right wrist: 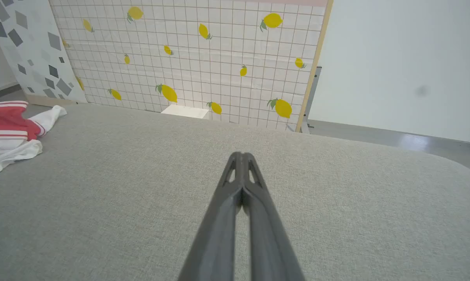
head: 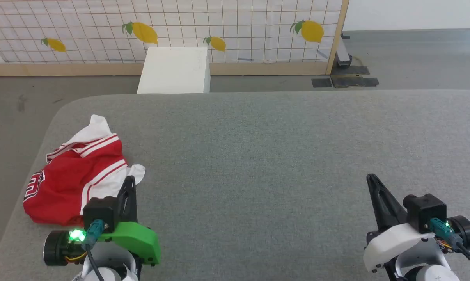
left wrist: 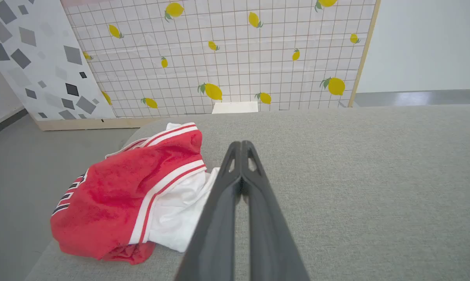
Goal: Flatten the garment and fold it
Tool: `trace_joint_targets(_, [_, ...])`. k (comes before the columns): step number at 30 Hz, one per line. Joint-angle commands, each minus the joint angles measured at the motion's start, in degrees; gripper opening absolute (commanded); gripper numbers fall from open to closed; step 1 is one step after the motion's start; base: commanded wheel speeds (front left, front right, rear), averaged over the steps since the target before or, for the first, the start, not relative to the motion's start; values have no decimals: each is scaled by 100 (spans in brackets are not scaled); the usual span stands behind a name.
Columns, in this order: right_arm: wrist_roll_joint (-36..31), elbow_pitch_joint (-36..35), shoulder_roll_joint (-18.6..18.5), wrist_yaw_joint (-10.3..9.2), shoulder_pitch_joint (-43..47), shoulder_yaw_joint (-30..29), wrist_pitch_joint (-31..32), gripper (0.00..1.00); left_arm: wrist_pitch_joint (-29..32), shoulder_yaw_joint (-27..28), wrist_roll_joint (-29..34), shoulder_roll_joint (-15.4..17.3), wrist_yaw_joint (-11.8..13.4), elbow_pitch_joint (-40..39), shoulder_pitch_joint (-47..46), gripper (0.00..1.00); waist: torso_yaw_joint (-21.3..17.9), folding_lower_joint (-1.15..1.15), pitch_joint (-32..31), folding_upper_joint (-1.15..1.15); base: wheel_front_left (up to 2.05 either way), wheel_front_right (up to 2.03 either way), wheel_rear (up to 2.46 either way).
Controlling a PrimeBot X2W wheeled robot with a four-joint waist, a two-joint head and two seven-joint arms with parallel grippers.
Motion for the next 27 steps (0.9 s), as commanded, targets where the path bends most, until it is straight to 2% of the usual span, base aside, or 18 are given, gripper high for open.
trace_joint_targets(1, [-35,-28,11,-9,-90,8,1,0,8,19,73,-27,39,-14,74,0,0,0,0,0,0,0,0])
trace_joint_targets(19, [-35,-28,11,-9,-90,8,1,0,8,19,73,-27,39,-14,74,0,0,0,0,0,0,0,0])
trace_joint_targets(20, [-35,-28,11,-9,-90,8,1,100,8,19,73,-27,39,-14,74,100,0,0,0,0,0,0,0])
trace_joint_targets(27, [29,17,-1,0,-6,-11,-21,100,-26,-49,-49,0,17,41,-22,100,1,0,-4,0,0,0,0])
